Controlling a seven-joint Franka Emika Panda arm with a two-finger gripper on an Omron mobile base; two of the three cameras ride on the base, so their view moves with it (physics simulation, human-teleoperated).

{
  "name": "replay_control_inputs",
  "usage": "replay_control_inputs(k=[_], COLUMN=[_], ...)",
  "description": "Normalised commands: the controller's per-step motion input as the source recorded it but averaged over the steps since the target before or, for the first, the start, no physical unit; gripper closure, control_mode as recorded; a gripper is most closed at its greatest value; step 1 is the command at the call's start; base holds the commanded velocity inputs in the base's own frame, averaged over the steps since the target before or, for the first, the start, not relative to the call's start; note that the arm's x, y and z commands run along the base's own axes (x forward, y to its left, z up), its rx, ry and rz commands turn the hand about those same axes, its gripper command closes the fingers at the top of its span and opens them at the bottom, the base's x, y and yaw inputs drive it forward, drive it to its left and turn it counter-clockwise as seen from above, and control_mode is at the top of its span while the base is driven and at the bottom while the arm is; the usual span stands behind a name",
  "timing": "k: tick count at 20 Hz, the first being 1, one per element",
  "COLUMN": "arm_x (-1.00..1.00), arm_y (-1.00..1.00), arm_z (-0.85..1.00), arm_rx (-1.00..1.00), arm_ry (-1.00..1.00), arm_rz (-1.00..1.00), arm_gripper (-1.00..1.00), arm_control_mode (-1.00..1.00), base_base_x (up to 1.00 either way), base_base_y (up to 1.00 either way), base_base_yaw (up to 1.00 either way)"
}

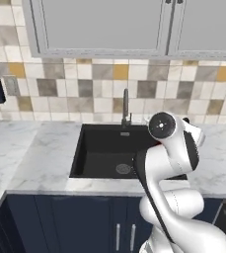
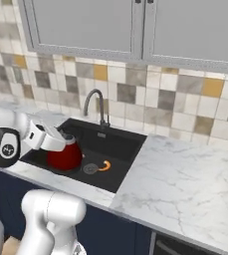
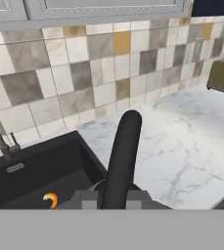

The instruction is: Open the cabinet, pick the kettle from the cabinet, and place it in the sink.

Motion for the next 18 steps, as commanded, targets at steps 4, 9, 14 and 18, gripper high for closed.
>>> replay_control_inputs(k=[4,9,14,18], arm_x=[0.00,0.00,0.00,0.00], arm_y=[0.00,0.00,0.00,0.00], arm_z=[0.00,0.00,0.00,0.00], arm_rx=[0.00,0.00,0.00,0.00], arm_ry=[0.00,0.00,0.00,0.00], arm_rz=[0.00,0.00,0.00,0.00], arm_gripper=[1.00,1.00,1.00,1.00], arm_control_mode=[1.00,1.00,1.00,1.00], base_base_x=[0.03,-0.01,0.01,0.05], base_base_y=[0.39,0.48,0.44,0.12], base_base_yaw=[-0.52,-0.38,-0.25,-0.09])
